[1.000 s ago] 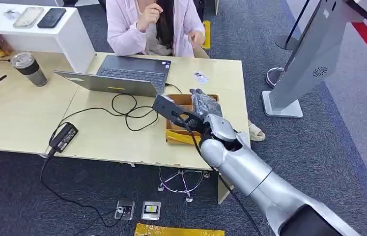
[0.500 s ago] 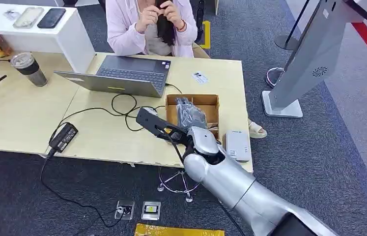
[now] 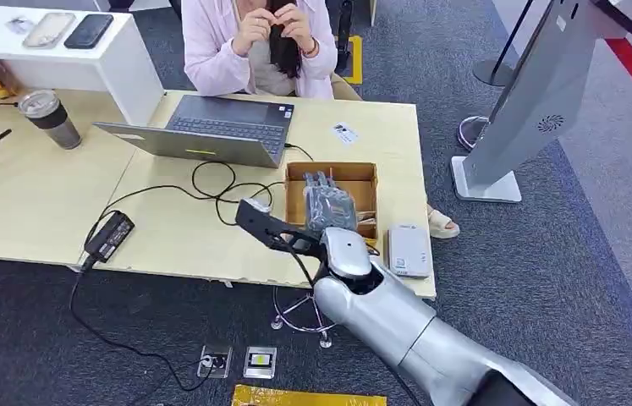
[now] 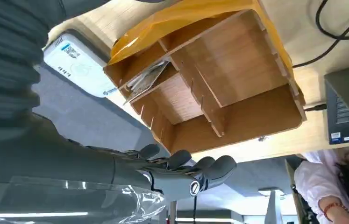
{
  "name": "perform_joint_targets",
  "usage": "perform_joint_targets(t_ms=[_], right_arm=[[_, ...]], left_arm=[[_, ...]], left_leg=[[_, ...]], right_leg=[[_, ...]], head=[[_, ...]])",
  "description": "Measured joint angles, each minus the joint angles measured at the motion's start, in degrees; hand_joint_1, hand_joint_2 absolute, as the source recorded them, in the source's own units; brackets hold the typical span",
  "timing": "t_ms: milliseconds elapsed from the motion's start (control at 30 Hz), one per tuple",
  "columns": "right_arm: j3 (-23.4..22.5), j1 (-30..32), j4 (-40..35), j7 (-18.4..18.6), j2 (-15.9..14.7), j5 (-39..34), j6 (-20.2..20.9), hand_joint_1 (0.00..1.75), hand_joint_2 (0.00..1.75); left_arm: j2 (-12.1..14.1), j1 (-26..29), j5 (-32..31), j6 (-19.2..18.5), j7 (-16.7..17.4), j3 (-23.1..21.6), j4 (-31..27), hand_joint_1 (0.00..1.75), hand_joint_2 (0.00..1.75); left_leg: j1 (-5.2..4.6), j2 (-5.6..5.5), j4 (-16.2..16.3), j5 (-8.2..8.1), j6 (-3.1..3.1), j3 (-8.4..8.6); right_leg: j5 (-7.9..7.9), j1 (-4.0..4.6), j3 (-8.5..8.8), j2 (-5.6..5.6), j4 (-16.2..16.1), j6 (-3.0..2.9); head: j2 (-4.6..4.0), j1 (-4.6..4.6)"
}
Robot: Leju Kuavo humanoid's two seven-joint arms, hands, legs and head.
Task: Pass the card to the sensor for recognition and then transmit it.
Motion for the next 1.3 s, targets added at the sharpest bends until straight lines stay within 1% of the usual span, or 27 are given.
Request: perform_joint_targets(t_ms=[300, 633, 900, 1267, 1300], right_arm=[[0.89, 0.23, 0.94, 0.24, -1.64, 1.64, -0.52, 0.00, 1.75], [1.38, 1.24, 1.51, 0.66, -3.32, 1.81, -0.41, 0.00, 1.75], [1.40, 1.95, 1.77, 0.81, -4.37, 1.88, -0.02, 0.00, 1.75], [1.40, 2.36, 1.92, 0.85, -4.92, 2.78, 1.05, 0.00, 1.75], [1.38, 2.38, 1.92, -2.89, -5.03, 2.77, 1.18, 0.00, 1.75]], left_arm=[[-0.11, 0.00, 0.02, 0.11, -0.81, -0.02, 0.00, 0.00, 0.00], [-0.20, -0.01, -0.52, 0.11, -2.36, -0.70, 0.00, 0.00, 0.00], [-0.24, 0.00, -0.55, 0.20, -2.38, -1.03, 0.00, 0.00, 0.00], [-0.28, -0.01, -0.55, 0.22, -2.38, -1.29, 0.00, 0.00, 0.00], [-0.31, -0.01, -0.55, 0.22, -2.38, -1.31, 0.00, 0.00, 0.00]], left_leg=[[0.00, 0.01, 0.01, 0.00, 0.00, 0.00], [0.00, 0.03, 0.00, 0.00, 0.00, 0.00], [0.00, 0.03, 0.00, 0.00, 0.00, 0.00], [0.00, 0.03, 0.00, 0.00, 0.00, 0.00], [0.00, 0.04, 0.00, 0.00, 0.00, 0.00]], right_leg=[[0.00, 0.00, 0.00, 0.00, 0.00, 0.00], [0.00, 0.00, -0.01, 0.01, 0.00, 0.00], [0.00, 0.00, 0.00, 0.01, 0.00, 0.00], [0.01, 0.00, 0.00, 0.01, 0.00, 0.00], [0.01, 0.00, 0.00, 0.01, 0.00, 0.00]], head=[[0.00, 0.02], [0.00, 0.00], [0.00, 0.00], [0.00, 0.00], [0.00, 0.02]])
